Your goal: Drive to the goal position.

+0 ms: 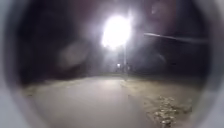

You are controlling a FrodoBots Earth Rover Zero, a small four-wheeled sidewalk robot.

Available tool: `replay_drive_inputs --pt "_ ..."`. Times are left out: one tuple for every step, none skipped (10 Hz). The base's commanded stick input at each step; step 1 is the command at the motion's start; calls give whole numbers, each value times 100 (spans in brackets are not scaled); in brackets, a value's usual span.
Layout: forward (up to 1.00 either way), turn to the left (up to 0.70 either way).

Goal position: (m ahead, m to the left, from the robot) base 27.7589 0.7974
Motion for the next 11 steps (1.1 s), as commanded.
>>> replay_drive_inputs --pt "85 0" --pt "85 0" --pt "85 0" --pt "85 0" --pt "85 0" --pt "85 0" --pt "85 9" --pt "85 29" --pt "85 28" --pt "85 0" --pt "85 0"
